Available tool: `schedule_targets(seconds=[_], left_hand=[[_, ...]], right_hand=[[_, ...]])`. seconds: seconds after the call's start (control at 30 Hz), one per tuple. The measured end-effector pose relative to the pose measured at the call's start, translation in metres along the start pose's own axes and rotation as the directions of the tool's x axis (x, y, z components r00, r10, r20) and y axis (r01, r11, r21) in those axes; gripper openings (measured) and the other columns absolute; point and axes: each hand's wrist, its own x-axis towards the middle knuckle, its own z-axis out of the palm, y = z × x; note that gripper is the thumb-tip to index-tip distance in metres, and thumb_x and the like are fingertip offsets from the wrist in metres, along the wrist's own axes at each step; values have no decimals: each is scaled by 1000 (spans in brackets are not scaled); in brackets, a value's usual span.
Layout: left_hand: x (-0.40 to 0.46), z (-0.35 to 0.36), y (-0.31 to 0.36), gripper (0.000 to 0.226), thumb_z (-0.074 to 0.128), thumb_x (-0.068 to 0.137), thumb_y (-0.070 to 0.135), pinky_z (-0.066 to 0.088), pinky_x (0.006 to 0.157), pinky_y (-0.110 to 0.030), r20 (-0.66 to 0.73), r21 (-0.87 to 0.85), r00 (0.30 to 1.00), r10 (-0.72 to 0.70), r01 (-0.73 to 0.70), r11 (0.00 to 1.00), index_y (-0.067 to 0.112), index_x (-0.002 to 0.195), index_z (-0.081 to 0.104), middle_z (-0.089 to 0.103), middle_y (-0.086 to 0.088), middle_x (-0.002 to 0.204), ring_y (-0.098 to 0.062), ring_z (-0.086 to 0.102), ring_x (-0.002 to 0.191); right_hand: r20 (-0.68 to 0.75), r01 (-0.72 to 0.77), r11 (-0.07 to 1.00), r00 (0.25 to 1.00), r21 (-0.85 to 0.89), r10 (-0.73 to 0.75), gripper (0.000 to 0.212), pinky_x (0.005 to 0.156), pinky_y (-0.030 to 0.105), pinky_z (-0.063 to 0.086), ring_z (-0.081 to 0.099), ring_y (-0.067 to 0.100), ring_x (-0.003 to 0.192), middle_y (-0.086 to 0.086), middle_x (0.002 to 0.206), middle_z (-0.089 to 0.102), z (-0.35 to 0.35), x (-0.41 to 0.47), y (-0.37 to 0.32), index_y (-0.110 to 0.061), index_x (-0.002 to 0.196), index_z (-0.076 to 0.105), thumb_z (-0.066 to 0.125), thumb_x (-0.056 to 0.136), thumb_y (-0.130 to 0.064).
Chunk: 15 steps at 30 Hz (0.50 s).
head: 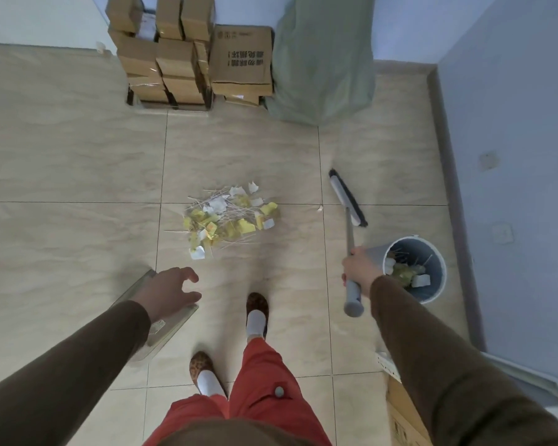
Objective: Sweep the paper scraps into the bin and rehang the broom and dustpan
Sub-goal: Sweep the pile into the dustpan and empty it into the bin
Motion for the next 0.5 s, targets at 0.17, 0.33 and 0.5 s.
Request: schedule_targets(seconds=[0.17,0.33,0.5], left_hand=[[-25,3,-30,41,67,82,49,51,91,-36,-24,-33,1000,-8,7,999,29,116,62,65,5,112,-17,60,101],[-57,13,-61,37,71,83,42,51,92,-35,-42,-56,999,19,-22,998,28,117,61,67,12,104,-14,62,101],[-96,25,-94,50,66,75,56,49,93,-37,-70,-45,995,65,-68,997,33,119,60,65,1,112,-15,55,109]], right_hand=[[128,-34,994,992,102,21,54,63,36,50,54,21,71,9,90,49,99,-39,-7,-17,149,13,30,98,-10],[254,-45,979,967,199,-8,39,53,30,46,48,17,61,11,90,49,152,-98,6,-19,135,28,30,98,-7],[262,-22,956,963,292,-57,37,39,19,43,47,9,43,9,78,51,155,-152,33,-20,135,39,42,99,-9]])
